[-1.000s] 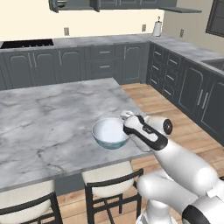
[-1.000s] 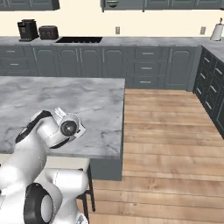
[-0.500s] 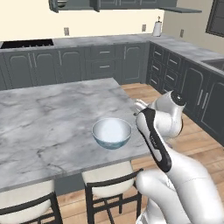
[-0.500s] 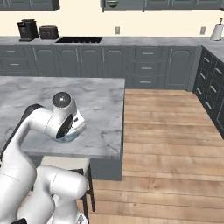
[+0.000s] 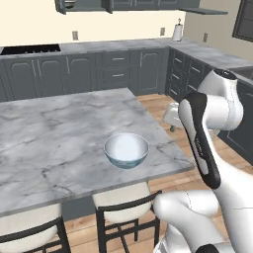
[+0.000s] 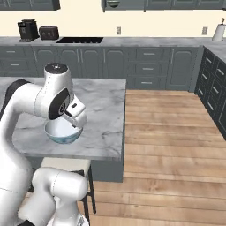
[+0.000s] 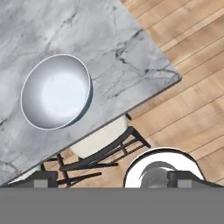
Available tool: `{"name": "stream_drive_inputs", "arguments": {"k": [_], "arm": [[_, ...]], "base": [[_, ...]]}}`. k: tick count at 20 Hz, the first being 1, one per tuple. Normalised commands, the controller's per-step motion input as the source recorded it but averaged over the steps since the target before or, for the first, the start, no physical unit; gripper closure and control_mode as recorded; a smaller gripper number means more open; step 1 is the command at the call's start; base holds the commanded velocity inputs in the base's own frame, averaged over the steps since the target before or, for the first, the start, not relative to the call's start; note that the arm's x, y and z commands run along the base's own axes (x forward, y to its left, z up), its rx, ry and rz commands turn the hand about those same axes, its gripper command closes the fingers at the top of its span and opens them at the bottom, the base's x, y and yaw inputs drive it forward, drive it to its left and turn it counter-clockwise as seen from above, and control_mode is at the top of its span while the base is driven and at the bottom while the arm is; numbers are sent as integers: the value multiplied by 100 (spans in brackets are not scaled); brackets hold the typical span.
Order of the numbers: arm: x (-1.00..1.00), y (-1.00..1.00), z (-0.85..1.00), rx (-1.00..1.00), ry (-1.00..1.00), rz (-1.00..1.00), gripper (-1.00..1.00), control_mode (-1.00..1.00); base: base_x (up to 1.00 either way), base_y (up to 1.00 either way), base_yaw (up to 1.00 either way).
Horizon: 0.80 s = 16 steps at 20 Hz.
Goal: Pick up the bowls from the cabinet and place each bowl in front of a stool on the dining counter.
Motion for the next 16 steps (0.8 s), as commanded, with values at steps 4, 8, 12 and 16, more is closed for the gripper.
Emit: {"name": "stream_drive_inputs", "arguments": {"k": [4,8,12,16], "arm": [[-97,-16,-20,0,-15,7,-100,-100],[-76,-1,-19,0,-27,0,-100,-100],[-33,0,-13,0,-22,-1,-100,-100],[0,0,0,0,0,0,-100,100]], "base": [[0,0,0],[0,0,0],[0,0,0],[-10,-16,0]]}}
